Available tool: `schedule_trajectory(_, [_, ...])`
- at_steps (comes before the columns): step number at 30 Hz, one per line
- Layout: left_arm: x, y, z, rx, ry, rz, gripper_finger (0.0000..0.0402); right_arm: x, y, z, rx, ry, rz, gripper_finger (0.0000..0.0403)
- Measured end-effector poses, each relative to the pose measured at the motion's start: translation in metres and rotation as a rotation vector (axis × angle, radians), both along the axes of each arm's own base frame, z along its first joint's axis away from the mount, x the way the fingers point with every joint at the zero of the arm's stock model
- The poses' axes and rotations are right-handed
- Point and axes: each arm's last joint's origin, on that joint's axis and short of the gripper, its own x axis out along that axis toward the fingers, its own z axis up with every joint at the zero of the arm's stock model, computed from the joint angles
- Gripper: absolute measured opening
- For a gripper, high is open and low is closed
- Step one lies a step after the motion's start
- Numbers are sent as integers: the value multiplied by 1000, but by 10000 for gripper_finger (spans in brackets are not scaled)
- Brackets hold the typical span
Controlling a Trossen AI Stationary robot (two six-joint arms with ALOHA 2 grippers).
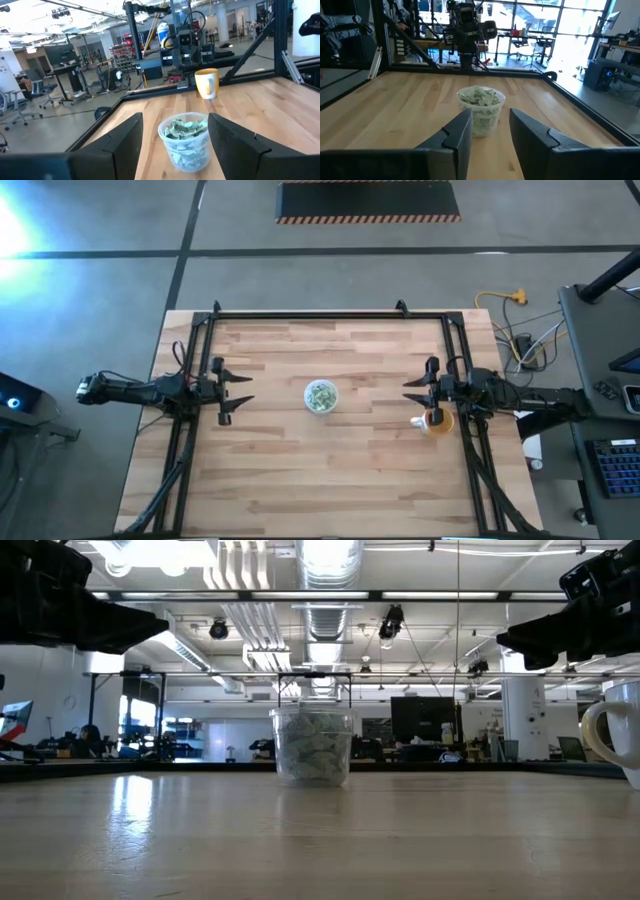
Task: Pick and place Stevia / Truvia into bins
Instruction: Return to Home Position
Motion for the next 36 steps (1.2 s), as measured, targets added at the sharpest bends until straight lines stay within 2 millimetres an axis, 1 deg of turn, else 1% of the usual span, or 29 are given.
schedule_trajectory(12, [3,0,-4,7,53,-1,208,0,0,0,-3,0,1,123])
schedule_trajectory(22, [5,-1,-8,11,88,-2,208,0,0,0,-1,0,1,114])
schedule_trajectory(31, [7,-1,-10,15,117,-6,208,0,0,0,-1,0,1,118])
schedule_trajectory(36, [8,-1,-11,16,129,-6,208,0,0,0,-2,0,1,114])
